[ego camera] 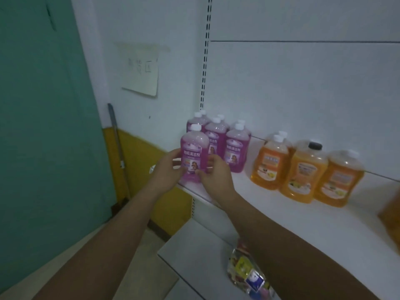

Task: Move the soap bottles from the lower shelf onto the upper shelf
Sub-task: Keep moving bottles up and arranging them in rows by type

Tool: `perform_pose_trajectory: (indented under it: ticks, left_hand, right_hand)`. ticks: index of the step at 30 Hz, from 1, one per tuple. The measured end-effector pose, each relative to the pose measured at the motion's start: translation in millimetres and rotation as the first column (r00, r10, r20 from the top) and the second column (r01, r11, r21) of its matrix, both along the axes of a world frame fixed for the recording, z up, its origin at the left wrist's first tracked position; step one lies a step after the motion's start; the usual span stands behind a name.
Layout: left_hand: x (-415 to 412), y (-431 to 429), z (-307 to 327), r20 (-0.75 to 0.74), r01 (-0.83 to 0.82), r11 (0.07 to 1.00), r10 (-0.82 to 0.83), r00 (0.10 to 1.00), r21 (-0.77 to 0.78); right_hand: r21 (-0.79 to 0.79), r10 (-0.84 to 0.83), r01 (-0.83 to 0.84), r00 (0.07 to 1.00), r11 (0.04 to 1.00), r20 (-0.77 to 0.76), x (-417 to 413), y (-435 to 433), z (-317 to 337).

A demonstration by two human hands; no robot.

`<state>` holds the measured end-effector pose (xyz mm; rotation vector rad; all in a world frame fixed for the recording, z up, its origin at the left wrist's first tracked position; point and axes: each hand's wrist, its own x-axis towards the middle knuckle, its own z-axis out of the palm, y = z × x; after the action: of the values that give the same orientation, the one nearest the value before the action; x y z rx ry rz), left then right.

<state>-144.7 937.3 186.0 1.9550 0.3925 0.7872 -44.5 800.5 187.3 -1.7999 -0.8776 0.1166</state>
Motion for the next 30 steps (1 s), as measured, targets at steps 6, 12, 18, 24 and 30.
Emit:
perform_pose_trajectory:
  ticks: [6,12,18,24,30]
  left_hand:
    - [52.0,61.6,-9.6,-0.034,-0.038,0.999,0.037,0.999,-0.027]
    - [79.0,94.0,-14.5,-0.078,-0.038,0.999,0.04,0.996,0.027]
    - [90.9,110.0,-20.7,-0.099,-0.041,0.998,0.046,0.994,0.049]
    - [95.8,111.0,-21.0,-0.114,-0.038,0.999,0.042,0.993,0.036]
    - [94.8,117.8,-21.5,-0.167,-0.059,0.997,0.066,0.984,0.049]
  right_hand:
    - [-0.067,-0.079,0.083,0.994,0.994,0.071,35.8,63.1,-5.8]
    - [-0.116,-0.145,0.159,0.982,0.98,0.118,59.0,101.2,-15.9]
    - [-0.153,-0.182,0.213,0.964,0.965,0.195,68.7,116.9,-15.7]
    - [-0.142,-0.212,0.238,0.961,0.961,0.176,70.1,119.8,-17.0]
    - [-0.15,-0.21,0.228,0.969,0.962,0.127,66.8,118.3,-18.1]
